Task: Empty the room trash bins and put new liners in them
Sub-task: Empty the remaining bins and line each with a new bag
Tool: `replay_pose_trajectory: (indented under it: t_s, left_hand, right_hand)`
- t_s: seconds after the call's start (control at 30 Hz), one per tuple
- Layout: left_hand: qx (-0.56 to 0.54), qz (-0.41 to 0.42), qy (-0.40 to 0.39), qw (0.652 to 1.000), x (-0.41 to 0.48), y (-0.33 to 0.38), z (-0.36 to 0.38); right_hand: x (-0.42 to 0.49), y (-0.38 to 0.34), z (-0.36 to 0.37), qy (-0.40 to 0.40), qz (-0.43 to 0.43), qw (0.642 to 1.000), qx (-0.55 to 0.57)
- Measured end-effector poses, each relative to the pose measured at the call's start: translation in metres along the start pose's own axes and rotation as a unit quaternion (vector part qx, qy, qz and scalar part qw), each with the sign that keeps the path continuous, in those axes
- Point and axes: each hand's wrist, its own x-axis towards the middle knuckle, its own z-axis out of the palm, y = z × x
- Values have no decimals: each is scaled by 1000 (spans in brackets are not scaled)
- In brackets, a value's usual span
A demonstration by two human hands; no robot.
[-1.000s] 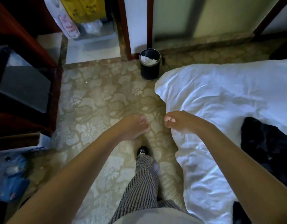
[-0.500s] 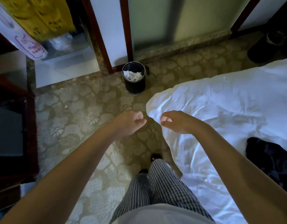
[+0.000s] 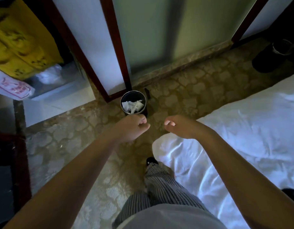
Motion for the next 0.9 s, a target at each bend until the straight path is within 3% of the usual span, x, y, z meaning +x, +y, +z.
replay_pose_trajectory:
  t_s: [0.37,0.63,0.9]
  left_hand:
    - [54,52,-66,995,152,5,-106]
    - [63,103,-118,986,277,15,-185]
    - [203,198,-167,944,379,63,-216]
  right_hand:
    - [105,-6,-111,36,77,996,16]
    - [175,-10,-190,113,137,983,40]
    - [194,23,-256,164,211,959,91]
